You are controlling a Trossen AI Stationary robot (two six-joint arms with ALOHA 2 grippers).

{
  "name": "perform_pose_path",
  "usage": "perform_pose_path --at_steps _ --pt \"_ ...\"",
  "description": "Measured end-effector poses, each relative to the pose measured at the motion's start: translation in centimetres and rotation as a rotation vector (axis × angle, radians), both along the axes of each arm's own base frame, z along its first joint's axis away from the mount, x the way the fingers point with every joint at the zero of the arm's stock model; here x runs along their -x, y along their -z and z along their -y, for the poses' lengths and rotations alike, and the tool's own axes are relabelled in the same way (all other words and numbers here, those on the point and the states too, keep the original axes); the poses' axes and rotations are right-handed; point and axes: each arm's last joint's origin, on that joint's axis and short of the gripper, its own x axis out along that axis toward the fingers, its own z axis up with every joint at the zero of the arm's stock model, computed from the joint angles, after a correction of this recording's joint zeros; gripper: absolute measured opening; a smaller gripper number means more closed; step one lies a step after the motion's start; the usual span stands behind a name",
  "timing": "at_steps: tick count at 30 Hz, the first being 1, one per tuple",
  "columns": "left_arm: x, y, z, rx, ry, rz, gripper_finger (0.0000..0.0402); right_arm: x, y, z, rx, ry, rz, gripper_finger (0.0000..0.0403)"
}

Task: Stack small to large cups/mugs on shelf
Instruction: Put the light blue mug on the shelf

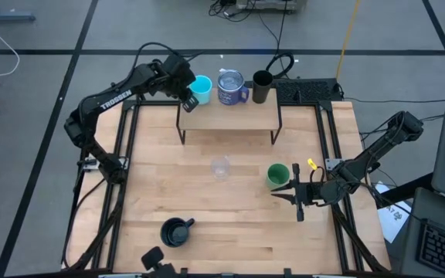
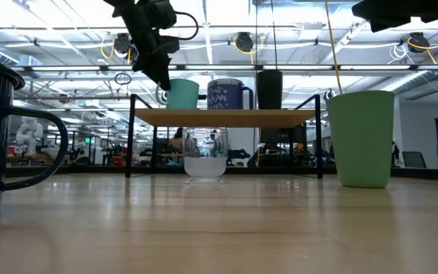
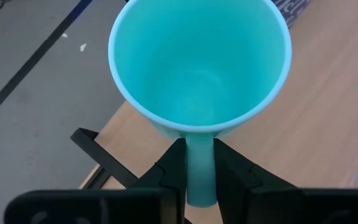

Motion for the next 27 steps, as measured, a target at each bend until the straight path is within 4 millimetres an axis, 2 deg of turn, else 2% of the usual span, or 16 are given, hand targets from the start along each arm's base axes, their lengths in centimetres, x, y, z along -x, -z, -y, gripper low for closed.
perform_pose_path --at_steps 6,12,20,27 --pt "-0.1 0.0 0.1 -0.007 0.016 -0.001 0.0052 0.0 0.0 0.0 -0.001 0.0 0.001 0.0036" --pt "0.0 0.0 -0.1 -0.013 0.019 -0.004 0.0066 0.0 0.0 0.0 -0.001 0.0 0.001 0.0036" --pt "0.1 0.0 -0.2 -0.021 0.029 -0.009 0.0055 0.0 0.0 0.0 -0.002 0.0 0.002 0.0036" --pt "-0.5 1.0 -0.8 -0.007 0.027 -0.036 0.0071 0.0 0.0 0.0 -0.002 0.0 0.002 0.0036"
